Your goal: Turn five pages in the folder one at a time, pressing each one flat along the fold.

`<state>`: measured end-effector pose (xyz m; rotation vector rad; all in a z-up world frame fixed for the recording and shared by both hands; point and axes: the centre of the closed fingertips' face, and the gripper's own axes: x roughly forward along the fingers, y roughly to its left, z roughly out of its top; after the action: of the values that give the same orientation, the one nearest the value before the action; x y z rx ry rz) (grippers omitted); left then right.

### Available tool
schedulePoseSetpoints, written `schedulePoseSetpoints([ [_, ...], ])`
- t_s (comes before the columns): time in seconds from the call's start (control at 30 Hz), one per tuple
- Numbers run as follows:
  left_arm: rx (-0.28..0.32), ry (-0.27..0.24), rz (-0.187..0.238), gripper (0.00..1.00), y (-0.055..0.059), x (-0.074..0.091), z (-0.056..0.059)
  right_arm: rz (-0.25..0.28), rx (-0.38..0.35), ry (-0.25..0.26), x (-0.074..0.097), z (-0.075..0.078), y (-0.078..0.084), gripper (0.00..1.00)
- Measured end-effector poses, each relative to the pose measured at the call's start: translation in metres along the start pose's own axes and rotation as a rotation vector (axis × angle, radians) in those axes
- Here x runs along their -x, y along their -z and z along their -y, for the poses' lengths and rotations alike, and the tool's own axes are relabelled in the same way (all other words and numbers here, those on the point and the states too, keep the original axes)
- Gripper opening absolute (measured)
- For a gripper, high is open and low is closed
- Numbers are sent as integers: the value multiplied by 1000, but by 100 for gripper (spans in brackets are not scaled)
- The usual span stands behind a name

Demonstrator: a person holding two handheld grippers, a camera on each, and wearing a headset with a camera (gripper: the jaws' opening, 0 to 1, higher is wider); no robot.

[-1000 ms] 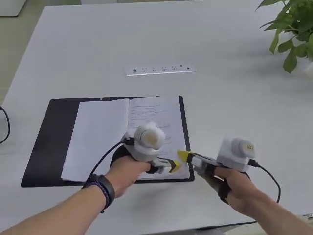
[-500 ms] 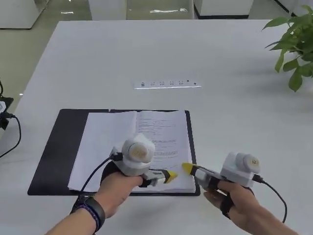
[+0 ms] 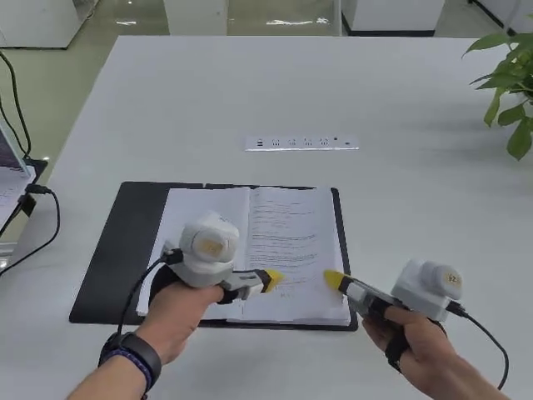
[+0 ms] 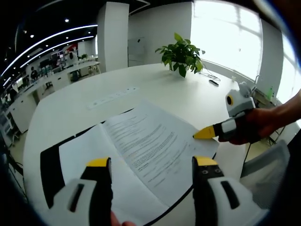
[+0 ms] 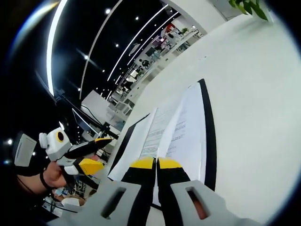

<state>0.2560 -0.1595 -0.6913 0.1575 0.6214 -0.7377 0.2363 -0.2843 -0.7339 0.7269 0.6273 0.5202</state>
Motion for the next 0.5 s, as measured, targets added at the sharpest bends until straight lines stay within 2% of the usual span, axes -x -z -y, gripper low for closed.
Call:
schedulePoseSetpoints([
  [0.07, 39, -25, 27, 69, -2, 8, -9, 17, -14, -2, 0, -3, -3, 0],
  [0.2, 43, -49, 33, 69, 2, 21, -20, 38, -27, -14, -1, -12, -7, 0],
  [0.33, 51, -68, 43, 69, 6, 36, -32, 39, -15, -30, -8, -23, -7, 0],
  [0.5, 36, -75, 36, 69, 13, 50, -39, 49, -14, -55, -16, -39, -9, 0],
])
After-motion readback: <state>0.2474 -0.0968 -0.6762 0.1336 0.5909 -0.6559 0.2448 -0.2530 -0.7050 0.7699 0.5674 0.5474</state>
